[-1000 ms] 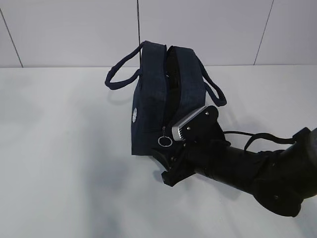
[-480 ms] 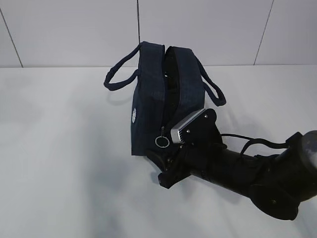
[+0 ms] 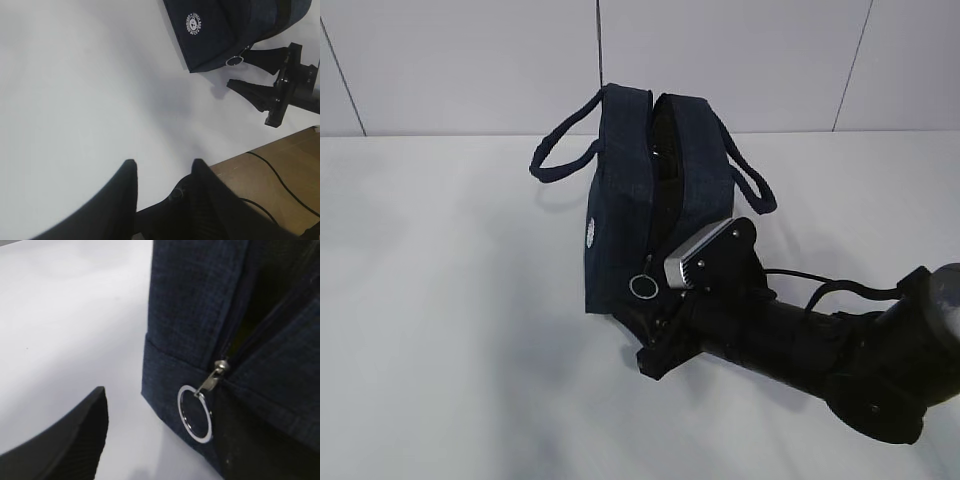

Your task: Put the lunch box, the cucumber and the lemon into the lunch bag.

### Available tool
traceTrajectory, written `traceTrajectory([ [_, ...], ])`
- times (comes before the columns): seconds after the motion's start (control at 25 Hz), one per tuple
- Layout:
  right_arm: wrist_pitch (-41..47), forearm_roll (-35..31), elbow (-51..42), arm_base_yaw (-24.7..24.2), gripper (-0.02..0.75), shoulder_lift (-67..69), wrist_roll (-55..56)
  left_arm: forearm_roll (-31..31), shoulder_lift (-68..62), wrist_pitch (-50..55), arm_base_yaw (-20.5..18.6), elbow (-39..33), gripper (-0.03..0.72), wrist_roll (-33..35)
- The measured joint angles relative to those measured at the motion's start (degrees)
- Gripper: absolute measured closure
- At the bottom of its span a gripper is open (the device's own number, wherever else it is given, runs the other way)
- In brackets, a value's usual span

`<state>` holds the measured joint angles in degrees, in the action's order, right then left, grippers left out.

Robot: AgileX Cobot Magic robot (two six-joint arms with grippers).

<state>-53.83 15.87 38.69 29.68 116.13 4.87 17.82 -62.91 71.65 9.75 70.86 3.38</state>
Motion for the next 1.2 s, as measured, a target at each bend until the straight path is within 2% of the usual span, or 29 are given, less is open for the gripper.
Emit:
traceTrajectory([
  [0.2,-2.24,-2.91,0.0,0.0,0.249,1.67,0.21,0.0,0.0,0.0,0.0,0.0,0.449,0.0],
  [0.56,-9.17,-2.39,0.0,0.0,0.249,4.33,0.21,0.0,0.0,0.0,0.0,0.0,0.449,0.0],
  [1.2,-9.76,-2.14,-0.99,0.0,0.249,4.7,0.33,0.43,0.0,0.0,0.0,0.0,0.449,0.0],
])
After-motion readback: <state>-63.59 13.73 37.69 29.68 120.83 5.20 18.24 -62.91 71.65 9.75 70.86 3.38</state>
